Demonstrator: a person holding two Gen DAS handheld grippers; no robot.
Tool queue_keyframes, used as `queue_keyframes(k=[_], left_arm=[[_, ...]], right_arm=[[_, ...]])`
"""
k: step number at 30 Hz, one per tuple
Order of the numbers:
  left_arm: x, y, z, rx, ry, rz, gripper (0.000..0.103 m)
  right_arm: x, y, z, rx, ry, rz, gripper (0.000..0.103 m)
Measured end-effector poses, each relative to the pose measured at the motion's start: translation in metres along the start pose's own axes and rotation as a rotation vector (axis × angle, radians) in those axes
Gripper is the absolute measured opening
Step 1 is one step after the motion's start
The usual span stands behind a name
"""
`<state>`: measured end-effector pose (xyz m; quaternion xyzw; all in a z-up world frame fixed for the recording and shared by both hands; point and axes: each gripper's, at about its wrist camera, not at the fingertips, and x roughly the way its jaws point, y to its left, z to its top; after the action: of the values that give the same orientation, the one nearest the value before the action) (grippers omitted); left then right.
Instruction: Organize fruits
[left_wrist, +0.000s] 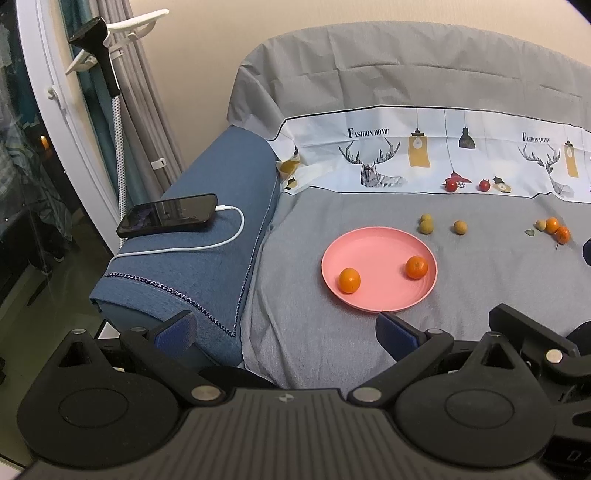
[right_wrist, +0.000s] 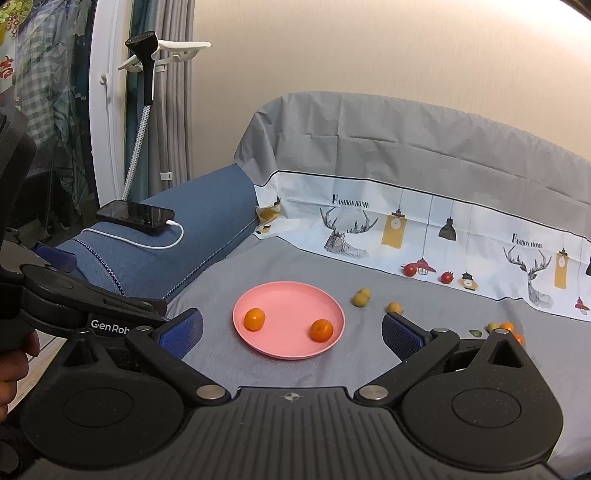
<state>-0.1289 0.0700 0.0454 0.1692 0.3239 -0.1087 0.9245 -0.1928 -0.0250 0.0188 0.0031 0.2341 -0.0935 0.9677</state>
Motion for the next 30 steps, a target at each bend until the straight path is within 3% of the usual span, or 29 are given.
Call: queue_keyframes(k=[18, 30], left_arm=[[0.02, -0.017, 0.006, 0.057, 0.047, 0.008, 0.103], [0.048, -0.052, 0.03, 0.12, 0.082, -0.007, 0.103]], right_arm=[[0.02, -0.017, -0.006, 0.065, 0.038, 0.002, 0.102], [0.033, -0.064, -0.019, 0.203, 0.049, -0.087, 0.102]])
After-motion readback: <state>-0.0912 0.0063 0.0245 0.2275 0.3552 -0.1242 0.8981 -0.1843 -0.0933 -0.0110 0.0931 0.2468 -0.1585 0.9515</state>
